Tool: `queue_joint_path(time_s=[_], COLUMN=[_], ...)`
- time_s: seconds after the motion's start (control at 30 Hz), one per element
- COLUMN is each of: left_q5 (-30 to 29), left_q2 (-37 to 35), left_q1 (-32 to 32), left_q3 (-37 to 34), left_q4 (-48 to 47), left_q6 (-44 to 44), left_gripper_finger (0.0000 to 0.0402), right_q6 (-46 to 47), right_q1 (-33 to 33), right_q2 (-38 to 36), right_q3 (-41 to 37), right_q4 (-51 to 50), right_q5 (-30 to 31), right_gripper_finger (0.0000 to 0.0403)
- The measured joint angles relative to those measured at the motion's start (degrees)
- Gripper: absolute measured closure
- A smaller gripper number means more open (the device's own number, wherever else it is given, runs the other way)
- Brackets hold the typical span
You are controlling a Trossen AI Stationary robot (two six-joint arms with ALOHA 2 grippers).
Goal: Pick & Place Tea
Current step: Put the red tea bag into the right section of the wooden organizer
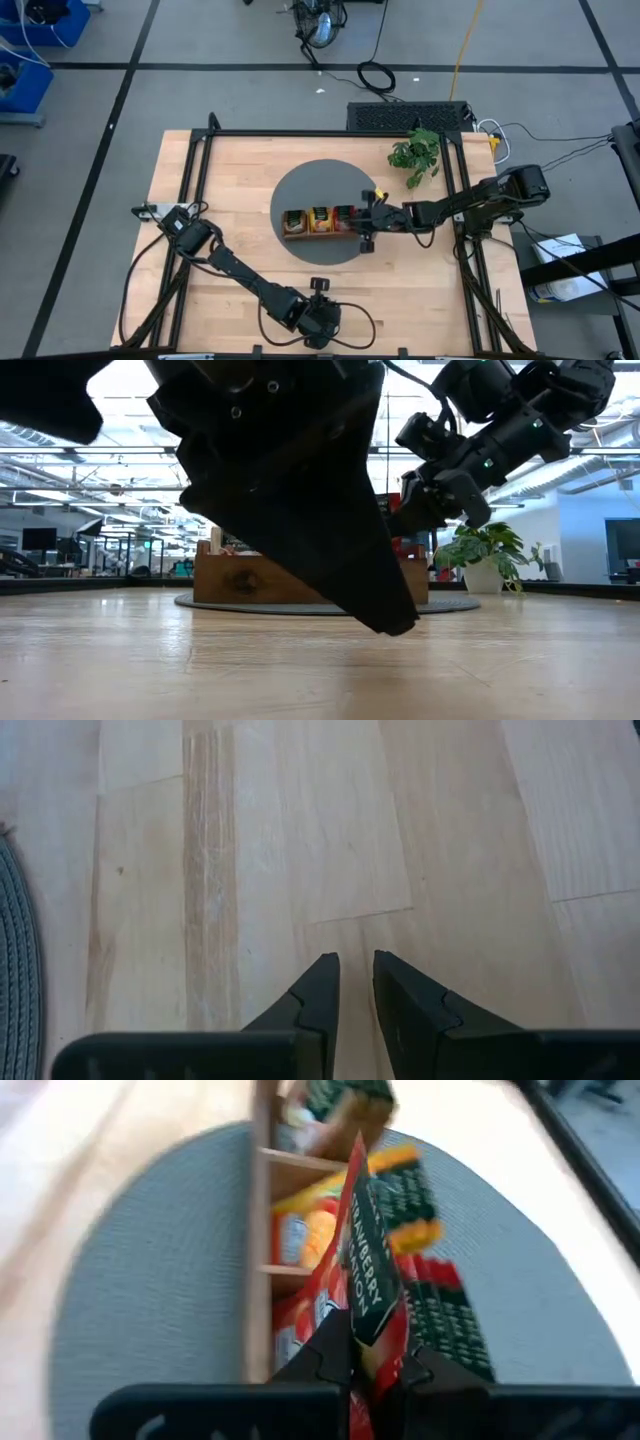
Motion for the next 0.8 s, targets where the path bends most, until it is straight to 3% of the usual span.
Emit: queue_joint_path(time_s=[0.5,0.8], left_q5=[0.02,0.02], left_q2=[-0.04,-0.04], left_q1=[-0.07,-0.07], left_q3=[-0.04,-0.05], left_q4=[0.03,0.04], left_q6=[-0.21,-0.53], left_gripper_finger=[0.0330,0.0330], right_q6=[7.36,8.45], right_q1=[0.01,-0.01], right_q2=[0.26,0.20], right_q3=[-0.74,-1.77], right_q4=[-1.01,-0.60], right_q5=[1.70,-1.44], right_gripper_finger=[0.0399,0.0385])
